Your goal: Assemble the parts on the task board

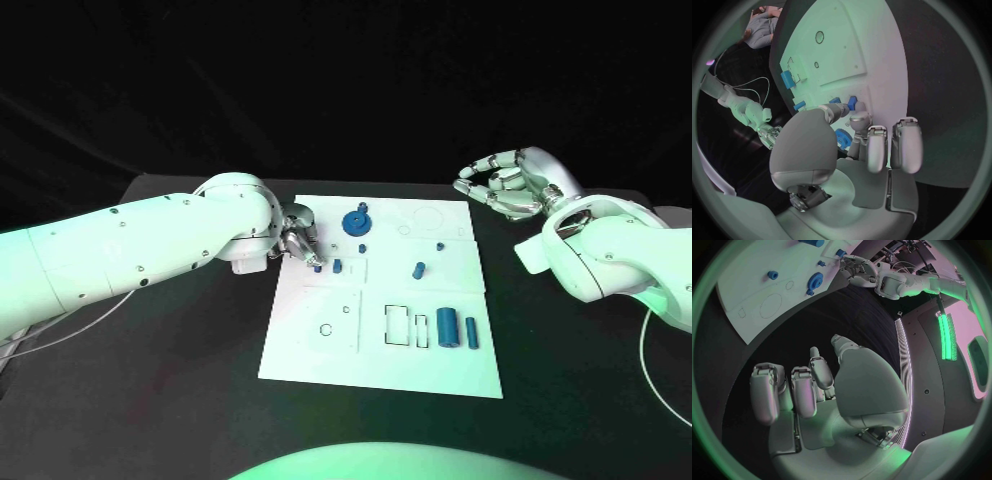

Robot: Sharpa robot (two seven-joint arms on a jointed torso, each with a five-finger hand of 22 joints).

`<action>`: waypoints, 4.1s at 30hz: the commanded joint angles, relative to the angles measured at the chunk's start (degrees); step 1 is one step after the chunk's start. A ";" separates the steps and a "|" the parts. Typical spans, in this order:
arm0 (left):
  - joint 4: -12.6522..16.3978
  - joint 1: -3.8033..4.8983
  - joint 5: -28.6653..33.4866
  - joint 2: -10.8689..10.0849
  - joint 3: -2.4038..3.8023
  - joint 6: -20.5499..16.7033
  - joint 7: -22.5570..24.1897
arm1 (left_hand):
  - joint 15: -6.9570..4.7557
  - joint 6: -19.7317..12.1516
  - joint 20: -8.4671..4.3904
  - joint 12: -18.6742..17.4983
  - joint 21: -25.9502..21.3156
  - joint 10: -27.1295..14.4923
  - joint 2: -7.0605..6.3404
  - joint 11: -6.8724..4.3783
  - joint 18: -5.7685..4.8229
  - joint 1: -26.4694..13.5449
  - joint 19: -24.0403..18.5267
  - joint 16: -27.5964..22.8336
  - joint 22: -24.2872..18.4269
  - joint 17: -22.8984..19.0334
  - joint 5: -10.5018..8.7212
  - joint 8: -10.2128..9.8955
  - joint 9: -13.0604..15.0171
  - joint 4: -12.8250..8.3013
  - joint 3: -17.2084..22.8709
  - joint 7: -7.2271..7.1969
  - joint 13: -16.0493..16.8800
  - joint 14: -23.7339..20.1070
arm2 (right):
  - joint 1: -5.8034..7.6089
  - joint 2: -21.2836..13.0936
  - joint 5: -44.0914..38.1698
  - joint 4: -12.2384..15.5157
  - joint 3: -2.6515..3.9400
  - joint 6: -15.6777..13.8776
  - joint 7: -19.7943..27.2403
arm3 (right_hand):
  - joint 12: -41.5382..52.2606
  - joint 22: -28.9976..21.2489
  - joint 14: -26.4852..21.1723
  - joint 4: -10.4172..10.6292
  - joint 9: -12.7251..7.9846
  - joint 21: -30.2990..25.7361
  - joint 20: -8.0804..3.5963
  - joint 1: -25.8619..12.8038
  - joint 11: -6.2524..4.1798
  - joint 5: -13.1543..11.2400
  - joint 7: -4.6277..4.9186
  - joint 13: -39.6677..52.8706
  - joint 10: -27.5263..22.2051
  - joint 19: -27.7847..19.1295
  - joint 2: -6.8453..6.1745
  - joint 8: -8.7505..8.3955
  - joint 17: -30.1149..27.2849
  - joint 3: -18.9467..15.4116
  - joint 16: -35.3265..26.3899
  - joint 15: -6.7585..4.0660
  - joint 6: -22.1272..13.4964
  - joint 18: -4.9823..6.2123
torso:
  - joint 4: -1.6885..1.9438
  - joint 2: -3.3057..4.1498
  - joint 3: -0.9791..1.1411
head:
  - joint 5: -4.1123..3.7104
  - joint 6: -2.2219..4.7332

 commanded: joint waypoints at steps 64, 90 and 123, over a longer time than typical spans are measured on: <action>-0.27 -3.67 -22.67 2.33 -0.74 -26.78 31.89 | 6.51 -9.48 5.81 -30.57 -30.17 -28.29 -3.25 7.47 7.01 11.47 -23.53 -23.18 -38.29 -24.09 -2.22 -13.60 -12.23 -3.52 -10.00 5.90 -32.10 -16.56 | -0.46 0.50 0.31 -0.53 -0.07 0.97 1.01 | -19.23 4.26 2.42 -0.16 -0.55 -9.22 -0.89 -0.14 -0.57 0.59 -0.35 -18.60 -12.72 -1.95 -0.34 2.16 2.08 2.60 -4.89 -0.87 -1.03 2.58 | -0.05 0.10 -0.04 | -1.53 2.23; -3.67 -4.12 -33.00 6.48 -0.84 -20.04 26.15 | 6.13 -4.47 5.75 -35.27 -18.78 -23.63 -1.38 7.16 4.81 14.86 -15.43 -13.61 -24.41 -18.27 -5.28 -16.37 -17.46 -2.86 -11.17 5.18 -39.63 -9.13 | -0.57 0.74 0.57 -0.44 -0.09 0.73 1.18 | -21.75 3.26 2.21 -0.11 -0.66 -10.79 -0.97 -0.31 -0.61 0.64 -0.39 -21.22 -13.83 -2.48 -0.55 2.45 1.29 2.95 -5.62 -0.94 -1.14 2.86 | -0.22 0.13 0.07 | -1.94 1.97; -4.95 -4.13 -32.15 7.63 -0.87 -19.32 26.61 | 5.26 -1.98 5.13 -37.38 -12.01 -18.10 -0.85 6.12 3.38 15.02 -11.49 -9.64 -15.88 -14.59 -5.38 -18.37 -19.46 -3.79 -7.73 4.95 -42.37 -5.37 | -0.57 0.86 0.58 -0.36 -0.09 0.86 1.20 | -21.70 3.25 2.22 -0.10 -0.65 -10.82 -1.01 -0.47 -0.66 0.68 -0.45 -21.31 -13.49 -2.40 -0.55 2.68 1.23 3.04 -5.73 -0.98 -0.96 2.85 | -0.18 0.10 0.03 | -2.08 1.64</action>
